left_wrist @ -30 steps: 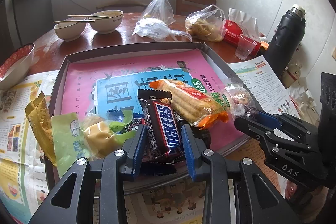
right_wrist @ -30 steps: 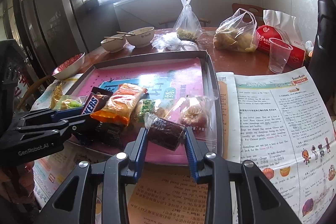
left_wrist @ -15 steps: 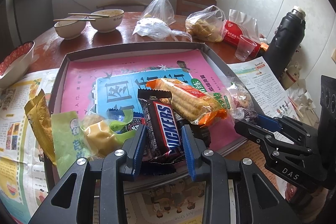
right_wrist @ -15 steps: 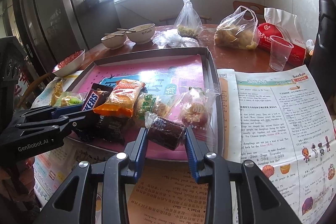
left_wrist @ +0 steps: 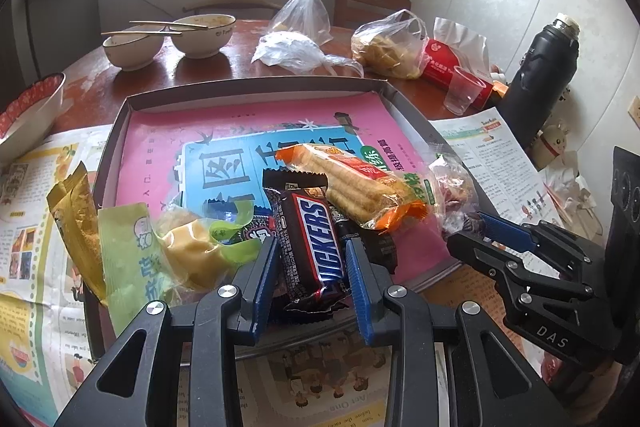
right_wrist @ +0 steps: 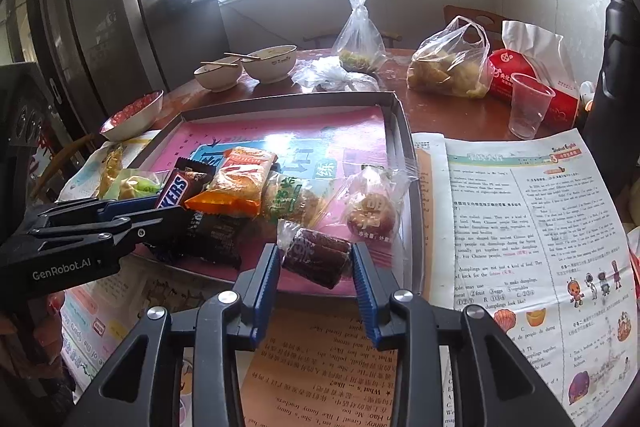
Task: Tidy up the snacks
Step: 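Open right tool releasing dark packet while left tool releases Snickers bar in tray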
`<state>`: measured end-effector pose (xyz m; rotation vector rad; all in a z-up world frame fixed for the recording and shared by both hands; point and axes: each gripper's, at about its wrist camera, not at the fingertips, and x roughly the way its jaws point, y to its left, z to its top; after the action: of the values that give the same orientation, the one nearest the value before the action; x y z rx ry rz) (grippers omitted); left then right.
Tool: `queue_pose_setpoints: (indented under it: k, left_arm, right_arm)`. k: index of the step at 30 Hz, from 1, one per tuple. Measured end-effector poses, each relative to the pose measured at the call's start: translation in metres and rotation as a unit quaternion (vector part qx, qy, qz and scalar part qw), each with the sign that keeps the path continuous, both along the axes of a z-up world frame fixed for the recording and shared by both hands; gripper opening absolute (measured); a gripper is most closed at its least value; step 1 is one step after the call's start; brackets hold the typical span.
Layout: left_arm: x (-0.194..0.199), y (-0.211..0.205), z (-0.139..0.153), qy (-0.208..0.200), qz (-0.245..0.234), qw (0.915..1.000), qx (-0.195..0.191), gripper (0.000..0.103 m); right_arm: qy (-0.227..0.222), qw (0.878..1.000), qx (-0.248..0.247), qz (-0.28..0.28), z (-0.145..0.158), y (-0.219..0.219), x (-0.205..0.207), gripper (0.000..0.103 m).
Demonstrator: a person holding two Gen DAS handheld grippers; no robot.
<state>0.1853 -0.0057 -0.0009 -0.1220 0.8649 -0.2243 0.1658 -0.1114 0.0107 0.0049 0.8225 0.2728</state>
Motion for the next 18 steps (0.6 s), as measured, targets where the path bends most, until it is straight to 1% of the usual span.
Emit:
queue_pose_setpoints:
  k: [6, 14, 18]
  left_arm:
    - [-0.002, 0.000, 0.001, -0.002, 0.002, 1.0000, -0.002, 0.035]
    - [-0.004, 0.002, 0.003, -0.004, 0.004, 1.0000, -0.004, 0.035]
    - [-0.006, 0.002, 0.004, -0.004, 0.004, 1.0000, -0.003, 0.035]
  right_arm:
    - [-0.001, 1.000, 0.000, 0.007, 0.001, 0.005, -0.003, 0.040]
    - [-0.004, 1.000, -0.005, 0.016, 0.002, 0.011, -0.007, 0.041]
    - [-0.004, 1.000, -0.004, 0.020, 0.003, 0.013, -0.009, 0.043]
